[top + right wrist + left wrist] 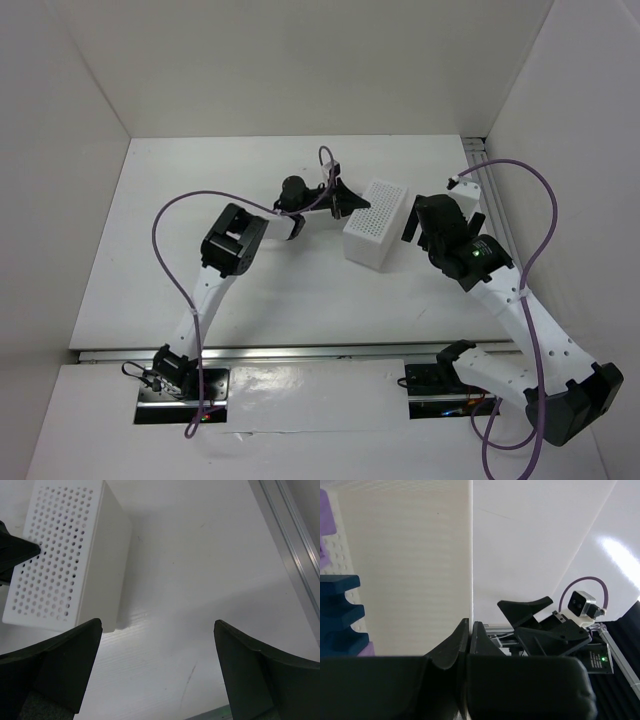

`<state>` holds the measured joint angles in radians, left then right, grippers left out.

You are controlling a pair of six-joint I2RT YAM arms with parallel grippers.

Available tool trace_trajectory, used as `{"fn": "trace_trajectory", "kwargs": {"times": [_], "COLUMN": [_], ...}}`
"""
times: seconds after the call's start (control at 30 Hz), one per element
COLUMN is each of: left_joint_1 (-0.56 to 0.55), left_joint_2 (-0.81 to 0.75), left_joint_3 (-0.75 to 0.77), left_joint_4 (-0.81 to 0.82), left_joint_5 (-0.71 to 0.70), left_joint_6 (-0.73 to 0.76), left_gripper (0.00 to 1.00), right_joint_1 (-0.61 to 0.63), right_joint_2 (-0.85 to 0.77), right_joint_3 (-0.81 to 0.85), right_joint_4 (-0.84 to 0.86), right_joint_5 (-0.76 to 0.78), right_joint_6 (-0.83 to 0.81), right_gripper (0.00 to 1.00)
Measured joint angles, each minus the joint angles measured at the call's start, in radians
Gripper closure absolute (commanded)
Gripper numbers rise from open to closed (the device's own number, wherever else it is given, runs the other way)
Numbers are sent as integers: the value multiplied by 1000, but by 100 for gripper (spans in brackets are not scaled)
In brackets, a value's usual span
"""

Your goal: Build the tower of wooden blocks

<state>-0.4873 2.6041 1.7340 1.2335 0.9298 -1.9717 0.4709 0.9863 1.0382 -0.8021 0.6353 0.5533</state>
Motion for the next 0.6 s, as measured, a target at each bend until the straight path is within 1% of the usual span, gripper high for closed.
{"fn": "trace_trajectory", "kwargs": {"times": [0.1, 0.3, 0.33, 0.43, 0.6], "left_joint_1": [13, 22, 20, 6, -15], "left_joint_2": [-40, -42, -39, -3, 11], "left_joint_3": [-57, -58, -48, 53, 145], "left_joint_4": [6, 8, 7, 3, 9], "left_joint_5": [21, 26, 29, 29, 32], "left_joint_6": [0, 0, 0, -1, -3], "left_gripper": [100, 100, 100, 100, 100], "right_joint_1": [0, 0, 0, 0, 0], "right_joint_2": [0, 1, 1, 2, 3], "right_joint_3": [0, 0, 0, 1, 12], "right_joint_4": [0, 0, 0, 0, -3], "right_joint_5": [0, -3, -3, -3, -3], "right_joint_6": [0, 0, 0, 0, 0], "right_gripper": [0, 0, 0, 0, 0]}}
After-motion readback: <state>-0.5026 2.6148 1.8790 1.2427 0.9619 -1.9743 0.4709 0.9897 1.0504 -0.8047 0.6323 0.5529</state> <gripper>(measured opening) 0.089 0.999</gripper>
